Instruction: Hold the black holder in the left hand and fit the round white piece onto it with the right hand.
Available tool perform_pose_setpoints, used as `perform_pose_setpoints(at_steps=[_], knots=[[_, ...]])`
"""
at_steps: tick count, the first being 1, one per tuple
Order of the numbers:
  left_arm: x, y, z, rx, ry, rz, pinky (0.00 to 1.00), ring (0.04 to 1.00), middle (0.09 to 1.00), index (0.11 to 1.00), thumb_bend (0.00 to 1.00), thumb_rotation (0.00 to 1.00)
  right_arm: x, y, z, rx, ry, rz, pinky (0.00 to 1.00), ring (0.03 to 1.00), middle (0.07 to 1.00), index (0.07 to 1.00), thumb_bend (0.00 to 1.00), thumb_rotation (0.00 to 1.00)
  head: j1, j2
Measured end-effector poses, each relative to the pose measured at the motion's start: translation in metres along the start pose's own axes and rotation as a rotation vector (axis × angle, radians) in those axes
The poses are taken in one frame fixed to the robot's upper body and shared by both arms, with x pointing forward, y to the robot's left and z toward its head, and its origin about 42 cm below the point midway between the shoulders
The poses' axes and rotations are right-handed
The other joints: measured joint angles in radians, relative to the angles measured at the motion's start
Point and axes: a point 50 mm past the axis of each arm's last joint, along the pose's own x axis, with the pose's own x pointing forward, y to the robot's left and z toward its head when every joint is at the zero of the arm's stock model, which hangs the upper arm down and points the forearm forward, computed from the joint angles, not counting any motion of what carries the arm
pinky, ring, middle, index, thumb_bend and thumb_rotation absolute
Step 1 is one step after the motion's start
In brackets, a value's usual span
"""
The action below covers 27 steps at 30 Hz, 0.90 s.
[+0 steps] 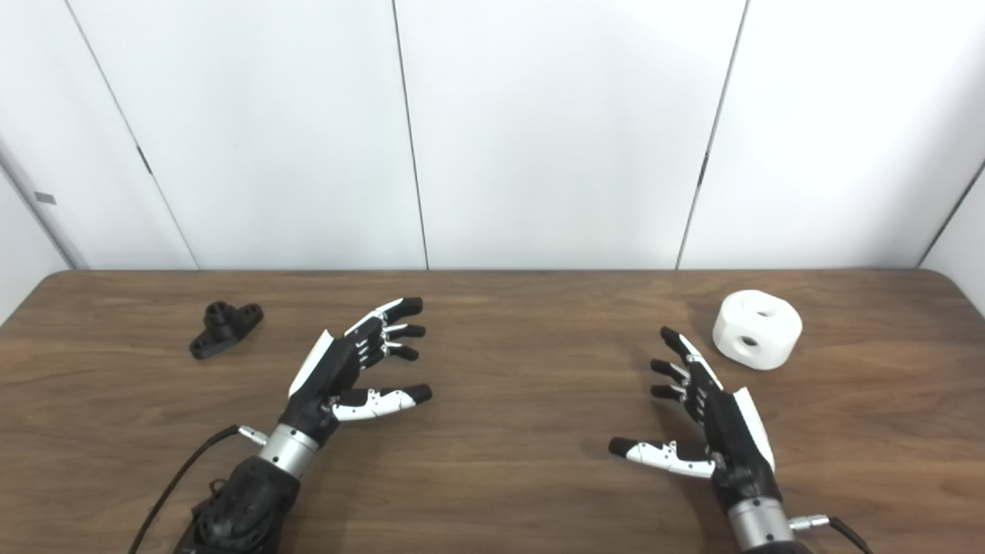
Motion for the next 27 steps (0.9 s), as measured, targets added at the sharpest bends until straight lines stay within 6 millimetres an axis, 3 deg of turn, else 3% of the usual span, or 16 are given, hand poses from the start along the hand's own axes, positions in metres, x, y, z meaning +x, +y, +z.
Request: perform_pose_setpoints(at_steps=[17, 21, 22, 23, 27], knots=[[0.000, 0.000, 0.000, 0.000, 0.000, -0.001, 0.62, 0.762, 0.821, 0.794, 0.75, 0.06, 0.000, 0.001, 0.001, 0.002, -0.003, -0.001, 0.74, 0.852, 0.951, 0.911, 0.78, 0.03, 0.008, 0.000], [0.000, 0.000, 0.000, 0.001, 0.000, 0.001, 0.60, 0.737, 0.799, 0.780, 0.75, 0.07, -0.001, 0.000, 0.001, 0.005, -0.003, -0.003, 0.74, 0.869, 0.962, 0.920, 0.77, 0.06, 0.133, -0.015], [0.001, -0.001, 0.000, 0.007, 0.000, 0.003, 0.60, 0.734, 0.797, 0.779, 0.75, 0.07, -0.001, -0.001, 0.001, 0.010, -0.003, -0.003, 0.74, 0.871, 0.965, 0.922, 0.77, 0.06, 0.133, -0.015], [0.001, -0.002, 0.000, 0.020, 0.002, 0.004, 0.59, 0.730, 0.794, 0.778, 0.75, 0.07, -0.001, -0.002, 0.001, 0.015, -0.003, 0.000, 0.74, 0.874, 0.968, 0.922, 0.76, 0.06, 0.193, -0.020], [0.004, -0.005, 0.000, 0.033, 0.004, 0.008, 0.60, 0.738, 0.805, 0.782, 0.76, 0.08, -0.001, -0.015, -0.005, 0.019, 0.000, 0.003, 0.75, 0.857, 0.951, 0.919, 0.77, 0.04, 0.259, -0.028]])
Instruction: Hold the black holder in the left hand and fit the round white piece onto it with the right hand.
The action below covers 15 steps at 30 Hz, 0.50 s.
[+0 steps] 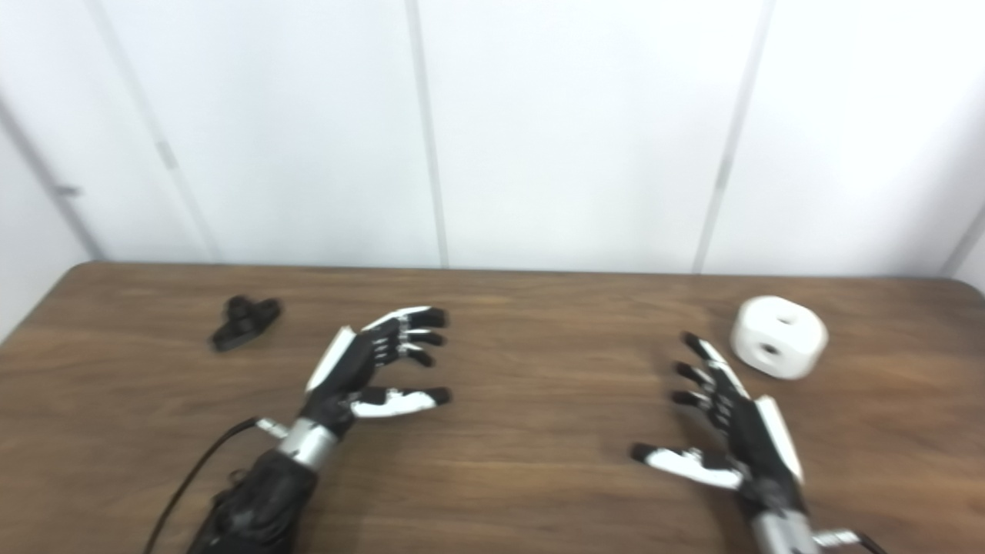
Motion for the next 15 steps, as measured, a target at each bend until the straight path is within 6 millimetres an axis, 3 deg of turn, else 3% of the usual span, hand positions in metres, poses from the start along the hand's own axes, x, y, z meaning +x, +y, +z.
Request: perform_pose_setpoints(at_steps=[4, 9, 15], knots=[[0.005, -0.005, 0.000, -0.001, 0.003, 0.002, 0.61, 0.749, 0.815, 0.778, 0.78, 0.08, -0.001, -0.008, -0.001, 0.011, 0.019, -0.021, 0.77, 0.885, 0.981, 0.944, 0.75, 0.05, 0.083, -0.026], [0.018, -0.019, 0.001, -0.029, 0.001, -0.004, 0.60, 0.740, 0.816, 0.778, 0.78, 0.07, 0.000, -0.007, 0.001, 0.010, 0.011, -0.019, 0.77, 0.907, 0.993, 0.935, 0.74, 0.05, 0.086, -0.026], [0.020, -0.020, 0.001, -0.040, -0.001, -0.003, 0.58, 0.708, 0.795, 0.770, 0.74, 0.02, 0.000, -0.008, 0.000, 0.014, 0.012, -0.019, 0.77, 0.894, 0.989, 0.943, 0.74, 0.07, 0.088, -0.026]])
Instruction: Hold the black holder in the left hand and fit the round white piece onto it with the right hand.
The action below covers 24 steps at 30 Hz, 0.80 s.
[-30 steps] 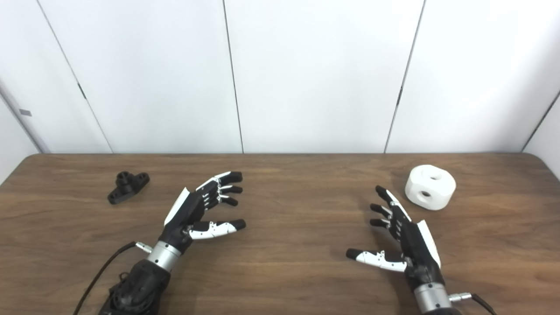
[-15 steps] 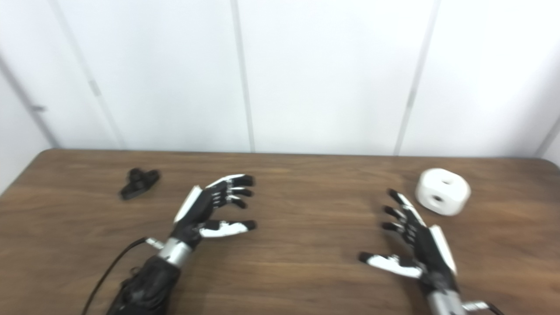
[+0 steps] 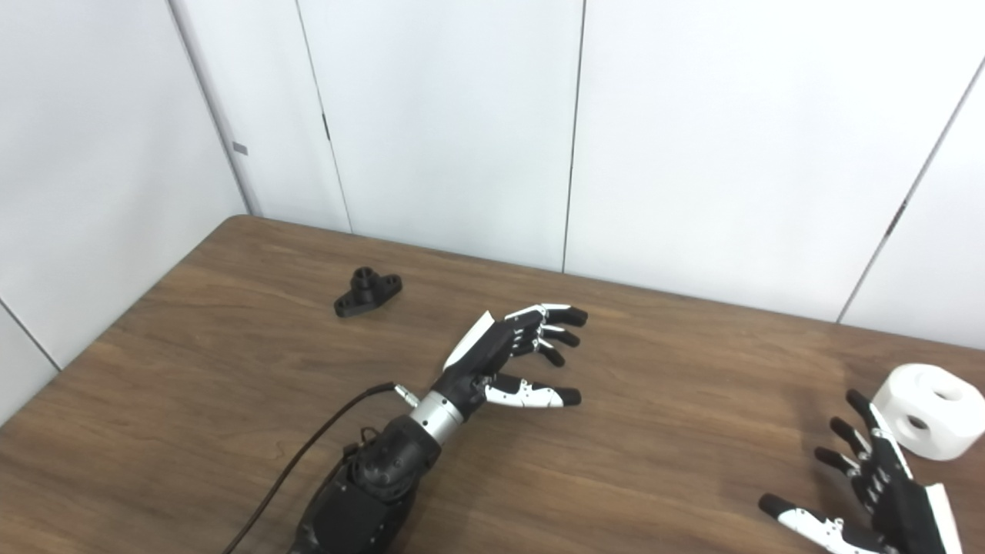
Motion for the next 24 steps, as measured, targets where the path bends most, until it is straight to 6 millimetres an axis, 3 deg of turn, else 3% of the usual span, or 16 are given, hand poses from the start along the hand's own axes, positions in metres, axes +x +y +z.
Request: perform_pose_setpoints(at_steps=[13, 20, 24], knots=[[-0.017, 0.013, 0.012, 0.021, 0.027, 0.030, 0.53, 0.631, 0.711, 0.690, 0.70, 0.00, 0.001, -0.001, 0.001, 0.008, -0.003, -0.003, 0.79, 0.896, 0.997, 0.938, 0.73, 0.07, 0.003, 0.000], [-0.033, 0.049, 0.010, 0.123, 0.100, -0.012, 0.53, 0.657, 0.720, 0.667, 0.72, 0.00, 0.001, -0.003, 0.001, 0.018, -0.004, -0.008, 0.77, 0.877, 0.993, 0.934, 0.74, 0.08, 0.009, -0.003], [-0.033, 0.066, 0.020, 0.186, 0.085, -0.022, 0.61, 0.747, 0.770, 0.651, 0.74, 0.00, 0.001, -0.003, 0.001, 0.018, -0.003, -0.008, 0.77, 0.874, 0.994, 0.937, 0.74, 0.07, 0.017, -0.005]])
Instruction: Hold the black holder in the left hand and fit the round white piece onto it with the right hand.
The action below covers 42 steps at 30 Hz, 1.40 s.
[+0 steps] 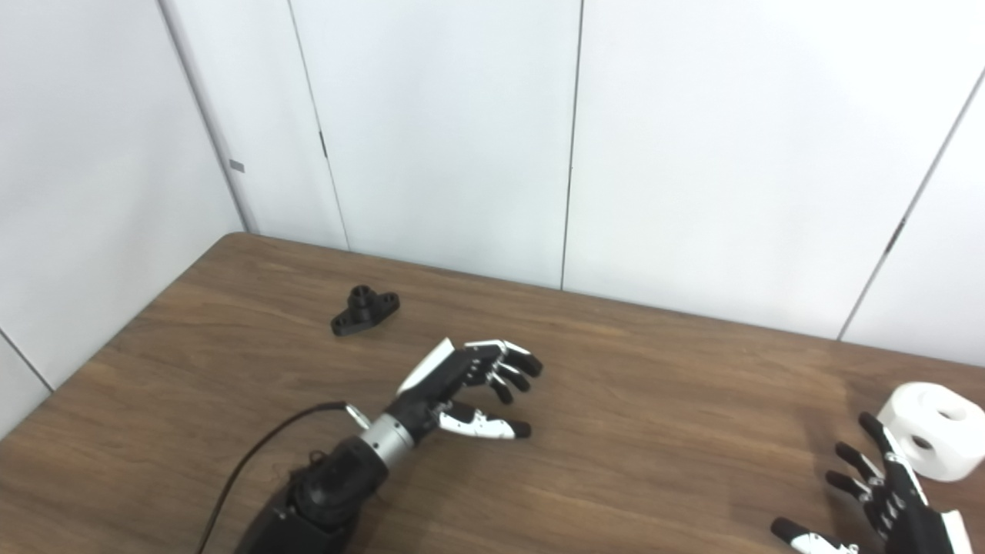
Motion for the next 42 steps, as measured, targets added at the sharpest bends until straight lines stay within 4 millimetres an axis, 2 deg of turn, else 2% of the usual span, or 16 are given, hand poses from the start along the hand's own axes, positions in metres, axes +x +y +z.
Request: perform_pose_setpoints(at_steps=[1, 4, 7, 14, 16, 17, 18, 20, 22, 25, 28, 32, 34, 38, 42], knots=[[0.001, 0.004, 0.002, 0.019, -0.001, -0.001, 0.63, 0.759, 0.775, 0.646, 0.75, 0.00, 0.000, 0.000, 0.000, 0.000, 0.000, 0.000, 0.77, 0.874, 0.994, 0.938, 0.73, 0.06, 0.000, 0.000], [0.003, 0.016, 0.005, 0.074, 0.000, 0.003, 0.62, 0.760, 0.796, 0.646, 0.77, 0.00, 0.000, 0.000, 0.000, 0.000, 0.000, 0.000, 0.78, 0.875, 0.991, 0.938, 0.73, 0.04, 0.003, 0.000], [0.003, 0.031, 0.010, 0.102, -0.017, 0.037, 0.63, 0.781, 0.818, 0.654, 0.75, 0.00, -0.001, -0.001, 0.000, 0.000, 0.001, -0.004, 0.78, 0.879, 0.993, 0.938, 0.73, 0.07, 0.008, 0.005], [0.000, 0.074, 0.020, 0.256, -0.009, 0.162, 0.69, 0.838, 0.861, 0.659, 0.76, 0.02, -0.001, -0.003, 0.000, 0.006, 0.001, -0.006, 0.78, 0.882, 1.000, 0.936, 0.73, 0.08, 0.014, 0.008], [-0.002, 0.085, 0.024, 0.300, 0.006, 0.198, 0.73, 0.868, 0.885, 0.659, 0.77, 0.03, -0.001, -0.003, 0.000, 0.007, 0.001, -0.007, 0.78, 0.885, 1.000, 0.939, 0.73, 0.07, 0.015, 0.011], [-0.003, 0.090, 0.025, 0.319, 0.012, 0.215, 0.81, 0.917, 0.911, 0.663, 0.77, 0.02, -0.001, -0.003, 0.000, 0.009, 0.000, -0.005, 0.78, 0.887, 1.000, 0.938, 0.72, 0.07, 0.017, 0.011], [-0.004, 0.094, 0.028, 0.333, 0.015, 0.236, 0.84, 0.941, 0.921, 0.665, 0.77, 0.03, -0.001, -0.003, 0.000, 0.010, 0.000, -0.005, 0.79, 0.888, 1.000, 0.938, 0.72, 0.07, 0.018, 0.009], [-0.005, 0.102, 0.034, 0.360, 0.019, 0.286, 0.88, 0.974, 0.929, 0.669, 0.77, 0.03, -0.001, -0.004, 0.000, 0.009, 0.000, -0.005, 0.78, 0.885, 1.000, 0.939, 0.72, 0.07, 0.021, 0.011], [-0.006, 0.109, 0.037, 0.374, 0.033, 0.338, 0.89, 0.988, 0.944, 0.686, 0.78, 0.03, -0.001, -0.004, 0.000, 0.009, 0.000, -0.004, 0.79, 0.884, 1.000, 0.940, 0.72, 0.06, 0.022, 0.011], [-0.009, 0.118, 0.034, 0.371, 0.083, 0.385, 0.87, 0.999, 0.980, 0.752, 0.80, 0.08, -0.001, -0.004, 0.000, 0.008, 0.001, -0.004, 0.79, 0.884, 1.000, 0.945, 0.72, 0.07, 0.023, 0.015], [-0.011, 0.123, 0.032, 0.380, 0.135, 0.415, 0.89, 1.000, 0.994, 0.789, 0.81, 0.09, -0.001, -0.004, 0.001, 0.007, -0.001, -0.004, 0.79, 0.889, 1.000, 0.948, 0.72, 0.08, 0.026, 0.017], [-0.014, 0.133, 0.032, 0.432, 0.167, 0.423, 0.96, 1.000, 0.920, 0.645, 0.81, 0.08, -0.002, -0.005, 0.001, 0.005, -0.001, -0.003, 0.80, 0.897, 1.000, 0.945, 0.71, 0.07, 0.026, 0.018], [-0.014, 0.140, 0.033, 0.469, 0.177, 0.424, 0.97, 1.000, 0.917, 0.634, 0.83, 0.07, -0.002, -0.006, 0.001, 0.003, 0.000, 0.001, 0.80, 0.898, 1.000, 0.945, 0.71, 0.07, 0.026, 0.020], [-0.011, 0.151, 0.037, 0.514, 0.213, 0.448, 1.00, 1.000, 0.992, 0.736, 0.87, 0.13, -0.003, -0.009, 0.001, 0.000, 0.000, 0.002, 0.80, 0.898, 1.000, 0.945, 0.71, 0.05, 0.029, 0.020], [-0.010, 0.152, 0.030, 0.533, 0.284, 0.455, 1.00, 1.000, 1.000, 0.812, 0.93, 0.23, -0.003, -0.010, 0.000, -0.001, 0.001, 0.003, 0.80, 0.895, 1.000, 0.943, 0.70, 0.05, 0.028, 0.023]])
